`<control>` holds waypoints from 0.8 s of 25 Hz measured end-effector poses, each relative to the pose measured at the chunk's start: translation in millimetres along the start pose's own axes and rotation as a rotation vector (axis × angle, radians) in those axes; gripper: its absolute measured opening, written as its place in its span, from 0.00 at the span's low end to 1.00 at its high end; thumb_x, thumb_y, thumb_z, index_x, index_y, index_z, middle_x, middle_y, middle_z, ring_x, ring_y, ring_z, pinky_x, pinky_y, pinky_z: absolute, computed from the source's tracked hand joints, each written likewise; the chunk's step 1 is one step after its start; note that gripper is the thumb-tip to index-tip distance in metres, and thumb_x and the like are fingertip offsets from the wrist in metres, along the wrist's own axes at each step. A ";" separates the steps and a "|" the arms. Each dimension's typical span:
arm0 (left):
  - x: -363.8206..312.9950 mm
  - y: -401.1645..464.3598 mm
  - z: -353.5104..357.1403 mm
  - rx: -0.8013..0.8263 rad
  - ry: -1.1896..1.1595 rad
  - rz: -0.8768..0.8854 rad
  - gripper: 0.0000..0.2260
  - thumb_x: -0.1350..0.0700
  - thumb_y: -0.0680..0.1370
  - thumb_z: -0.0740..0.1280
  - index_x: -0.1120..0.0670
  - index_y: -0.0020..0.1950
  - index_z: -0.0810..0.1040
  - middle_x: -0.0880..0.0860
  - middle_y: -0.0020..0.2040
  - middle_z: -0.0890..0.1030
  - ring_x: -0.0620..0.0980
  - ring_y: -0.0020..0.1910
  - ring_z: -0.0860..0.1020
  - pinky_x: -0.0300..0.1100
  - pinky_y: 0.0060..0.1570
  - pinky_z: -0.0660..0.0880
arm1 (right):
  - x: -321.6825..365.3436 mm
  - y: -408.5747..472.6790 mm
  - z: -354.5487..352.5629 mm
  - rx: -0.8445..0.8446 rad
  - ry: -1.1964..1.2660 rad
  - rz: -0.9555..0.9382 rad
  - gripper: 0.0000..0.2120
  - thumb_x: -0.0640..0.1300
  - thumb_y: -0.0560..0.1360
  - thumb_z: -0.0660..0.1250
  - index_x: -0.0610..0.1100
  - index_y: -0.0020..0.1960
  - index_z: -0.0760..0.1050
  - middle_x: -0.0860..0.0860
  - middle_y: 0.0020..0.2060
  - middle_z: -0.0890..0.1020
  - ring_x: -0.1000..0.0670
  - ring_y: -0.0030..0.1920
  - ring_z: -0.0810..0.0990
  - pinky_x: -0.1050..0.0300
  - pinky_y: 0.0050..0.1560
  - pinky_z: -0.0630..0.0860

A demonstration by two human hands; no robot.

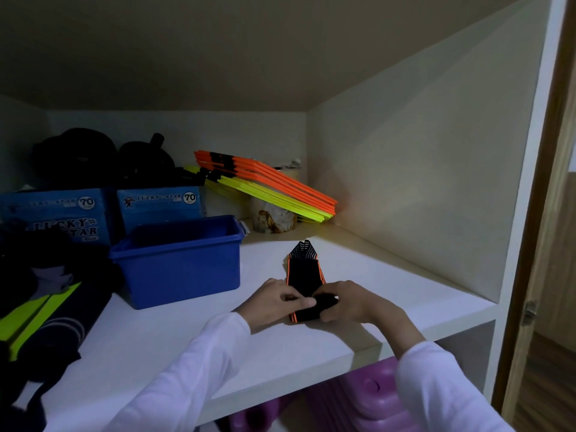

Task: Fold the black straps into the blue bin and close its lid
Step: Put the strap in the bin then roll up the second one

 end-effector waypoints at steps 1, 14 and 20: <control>0.3 2.1 -0.3 -0.011 -0.059 -0.009 0.16 0.46 0.76 0.66 0.56 0.54 0.82 0.47 0.44 0.76 0.43 0.48 0.75 0.28 0.50 0.71 | 0.3 -2.2 0.1 0.010 -0.007 -0.003 0.23 0.44 0.71 0.69 0.50 0.65 0.73 0.50 0.53 0.76 0.53 0.50 0.73 0.65 0.42 0.69; 8.2 43.4 33.2 0.312 -0.012 -0.323 0.40 0.26 0.71 0.46 0.50 0.73 0.68 0.51 0.77 0.62 0.51 0.77 0.58 0.45 0.75 0.49 | 1.2 -19.8 0.6 0.012 0.001 -0.013 0.23 0.42 0.70 0.69 0.50 0.65 0.73 0.52 0.50 0.73 0.53 0.48 0.72 0.62 0.47 0.69; 13.8 52.9 37.5 0.298 0.283 -0.292 0.27 0.38 0.80 0.42 0.44 0.78 0.49 0.49 0.80 0.46 0.53 0.79 0.44 0.59 0.75 0.42 | 3.3 -21.3 -0.6 -0.013 -0.040 -0.046 0.21 0.44 0.70 0.70 0.50 0.63 0.76 0.52 0.47 0.74 0.53 0.45 0.72 0.64 0.43 0.69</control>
Point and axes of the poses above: each hand's wrist, its own y-axis towards the middle knuckle, its own z-axis out of the palm, x = y × z, the point moved 5 cm from there along y, towards the middle knuckle
